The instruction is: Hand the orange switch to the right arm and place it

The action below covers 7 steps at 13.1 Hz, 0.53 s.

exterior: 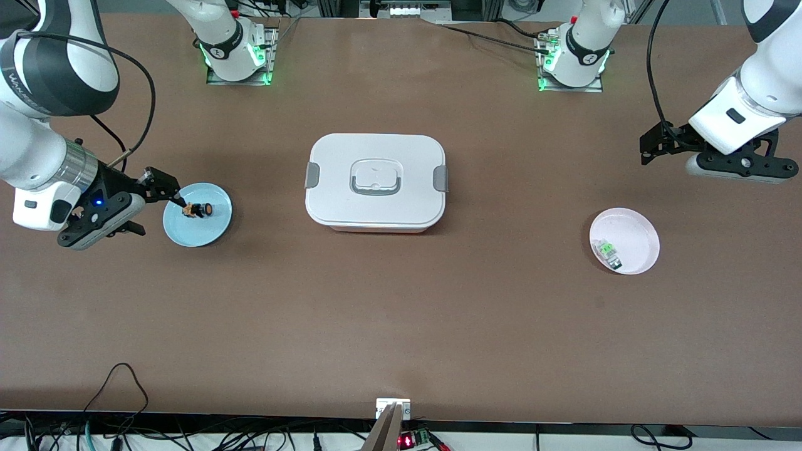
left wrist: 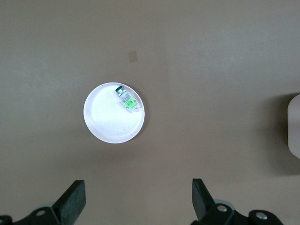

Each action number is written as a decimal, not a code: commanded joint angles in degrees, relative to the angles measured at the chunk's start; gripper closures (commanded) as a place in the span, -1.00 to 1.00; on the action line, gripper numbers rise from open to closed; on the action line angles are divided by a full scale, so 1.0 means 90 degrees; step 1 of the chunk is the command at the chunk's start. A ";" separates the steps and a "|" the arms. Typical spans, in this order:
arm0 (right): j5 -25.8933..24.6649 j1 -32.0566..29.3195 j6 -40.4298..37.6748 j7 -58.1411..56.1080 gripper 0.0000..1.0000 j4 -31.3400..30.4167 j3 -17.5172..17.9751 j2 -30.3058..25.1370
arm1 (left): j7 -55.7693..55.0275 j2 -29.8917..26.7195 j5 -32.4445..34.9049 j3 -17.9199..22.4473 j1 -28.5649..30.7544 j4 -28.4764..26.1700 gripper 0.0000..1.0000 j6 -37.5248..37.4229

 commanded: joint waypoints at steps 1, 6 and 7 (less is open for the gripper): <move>0.0012 0.0273 -0.0635 0.2302 -1.00 0.0162 0.0017 -0.0178 | -0.0030 -0.0041 -0.0090 0.0007 -0.0004 0.0055 -1.00 -0.0080; -0.1235 0.0810 -0.2733 0.4060 -1.00 0.1165 0.0027 -0.0413 | -0.0030 -0.0041 -0.0080 0.0007 -0.0004 0.0055 -1.00 -0.0080; -0.1461 0.0811 -0.3008 0.4040 -1.00 0.1429 0.0027 -0.0384 | -0.0030 -0.0041 -0.0080 0.0007 -0.0004 0.0055 -1.00 -0.0080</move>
